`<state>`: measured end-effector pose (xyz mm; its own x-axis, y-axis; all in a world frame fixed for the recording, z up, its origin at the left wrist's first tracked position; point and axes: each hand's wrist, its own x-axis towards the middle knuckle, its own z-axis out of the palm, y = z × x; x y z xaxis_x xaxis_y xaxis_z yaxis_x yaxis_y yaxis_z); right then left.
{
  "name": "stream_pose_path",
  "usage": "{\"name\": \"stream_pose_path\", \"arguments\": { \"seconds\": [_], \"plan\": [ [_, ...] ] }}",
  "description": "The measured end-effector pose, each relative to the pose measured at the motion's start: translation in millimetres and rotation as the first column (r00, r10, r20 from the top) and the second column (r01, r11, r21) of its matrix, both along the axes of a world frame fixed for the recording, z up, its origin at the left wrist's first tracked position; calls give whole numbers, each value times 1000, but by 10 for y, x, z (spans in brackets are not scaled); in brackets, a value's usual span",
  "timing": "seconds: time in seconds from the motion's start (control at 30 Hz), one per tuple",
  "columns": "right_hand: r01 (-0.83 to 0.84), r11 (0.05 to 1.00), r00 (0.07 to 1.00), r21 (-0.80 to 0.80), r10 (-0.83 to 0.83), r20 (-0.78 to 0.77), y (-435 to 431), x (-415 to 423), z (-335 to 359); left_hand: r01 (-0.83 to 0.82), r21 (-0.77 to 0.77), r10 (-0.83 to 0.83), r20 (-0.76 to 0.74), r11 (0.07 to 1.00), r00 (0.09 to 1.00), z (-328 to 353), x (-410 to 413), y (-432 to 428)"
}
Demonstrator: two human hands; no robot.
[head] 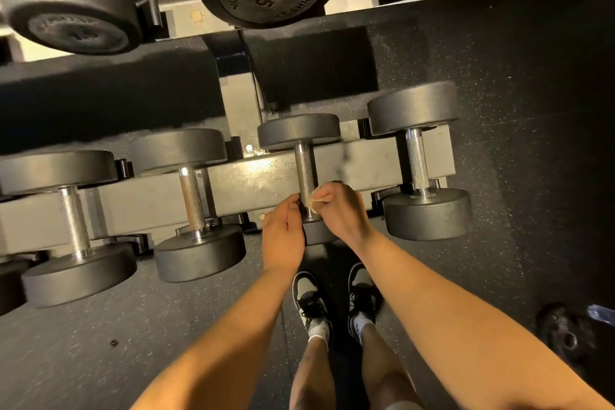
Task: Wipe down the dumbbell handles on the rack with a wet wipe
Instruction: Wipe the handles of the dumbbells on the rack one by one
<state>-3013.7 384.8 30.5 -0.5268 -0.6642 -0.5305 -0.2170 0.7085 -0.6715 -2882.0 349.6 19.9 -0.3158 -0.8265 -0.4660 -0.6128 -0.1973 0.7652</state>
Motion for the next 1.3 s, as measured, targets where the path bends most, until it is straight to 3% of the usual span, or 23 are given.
{"name": "stream_pose_path", "arguments": {
  "seconds": [0.2,0.33,0.43,0.6,0.73,0.87,0.97,1.17,1.3],
  "plan": [
    [94,992,992,-88,-101,-78,-238,27,117,20,12,-20,4,1000,1000,82,-16,-9],
    [25,1000,993,-6,-26,-112,-123,96,86,10,5,-10,-19,1000,1000,34,-9,0],
    [0,998,999,59,2,-50,-20,67,117,-1,-1,1,-24,1000,1000,56,-18,10],
    [130,971,991,-201,-119,65,-51,221,249,-19,6,19,-138,1000,990,287,-15,-47],
    [160,953,979,-258,-120,167,-119,257,235,-25,-4,24,-151,1000,988,266,-56,-292],
    [161,966,983,-200,-175,-59,-145,183,96,-150,-80,135,-166,986,977,166,-270,-551],
    [179,978,973,-109,-192,-125,-130,223,-54,-143,-80,128,-169,986,977,68,-480,-663],
    [221,965,964,-141,-239,-120,-97,197,-98,-56,-50,52,-87,997,995,30,-362,-498],
    [248,959,964,-134,-258,-63,-102,196,-99,8,60,-5,-53,998,999,35,-147,-373]
  ]
}}
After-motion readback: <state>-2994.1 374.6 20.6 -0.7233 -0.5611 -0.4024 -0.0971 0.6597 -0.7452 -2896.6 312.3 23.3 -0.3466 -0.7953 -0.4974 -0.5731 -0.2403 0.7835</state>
